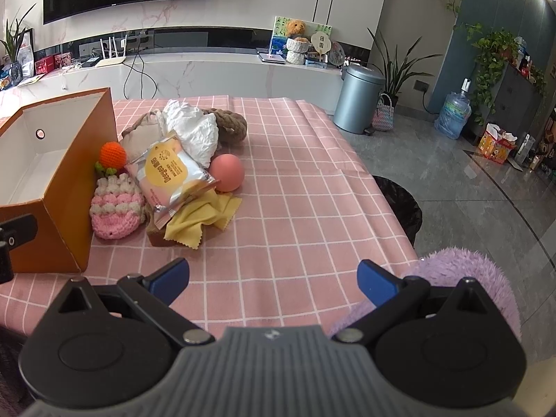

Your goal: Organize soft objects

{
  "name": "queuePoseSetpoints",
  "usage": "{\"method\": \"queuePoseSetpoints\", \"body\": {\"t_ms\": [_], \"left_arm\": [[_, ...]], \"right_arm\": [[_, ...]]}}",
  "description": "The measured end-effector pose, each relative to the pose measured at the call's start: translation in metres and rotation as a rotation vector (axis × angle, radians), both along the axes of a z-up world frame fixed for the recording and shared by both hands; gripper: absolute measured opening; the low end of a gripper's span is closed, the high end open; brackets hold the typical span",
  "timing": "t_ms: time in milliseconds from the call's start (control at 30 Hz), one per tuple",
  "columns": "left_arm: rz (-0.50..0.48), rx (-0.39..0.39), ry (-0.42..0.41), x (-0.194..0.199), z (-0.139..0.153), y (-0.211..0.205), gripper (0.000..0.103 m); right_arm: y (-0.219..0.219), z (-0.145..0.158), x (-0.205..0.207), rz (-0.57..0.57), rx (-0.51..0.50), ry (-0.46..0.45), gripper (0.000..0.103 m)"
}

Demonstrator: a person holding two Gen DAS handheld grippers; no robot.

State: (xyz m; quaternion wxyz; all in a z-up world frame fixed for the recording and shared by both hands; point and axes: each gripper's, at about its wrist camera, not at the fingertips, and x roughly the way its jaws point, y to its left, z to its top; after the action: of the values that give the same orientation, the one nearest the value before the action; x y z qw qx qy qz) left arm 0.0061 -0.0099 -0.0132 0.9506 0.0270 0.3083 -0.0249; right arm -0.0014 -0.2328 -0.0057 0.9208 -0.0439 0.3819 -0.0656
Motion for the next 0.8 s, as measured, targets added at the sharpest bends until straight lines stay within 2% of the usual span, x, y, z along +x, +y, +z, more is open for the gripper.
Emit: {"method": "queuePoseSetpoints", "body": {"t_ms": [800], "left_arm": [[-0.009,0.007,0.003,-0.0009,-0.0021,-0.0032,0.103]], "right_arm": [[-0.0030,-0.0016,0.0011,-0.004,0.016,0.015,0.101]]}}
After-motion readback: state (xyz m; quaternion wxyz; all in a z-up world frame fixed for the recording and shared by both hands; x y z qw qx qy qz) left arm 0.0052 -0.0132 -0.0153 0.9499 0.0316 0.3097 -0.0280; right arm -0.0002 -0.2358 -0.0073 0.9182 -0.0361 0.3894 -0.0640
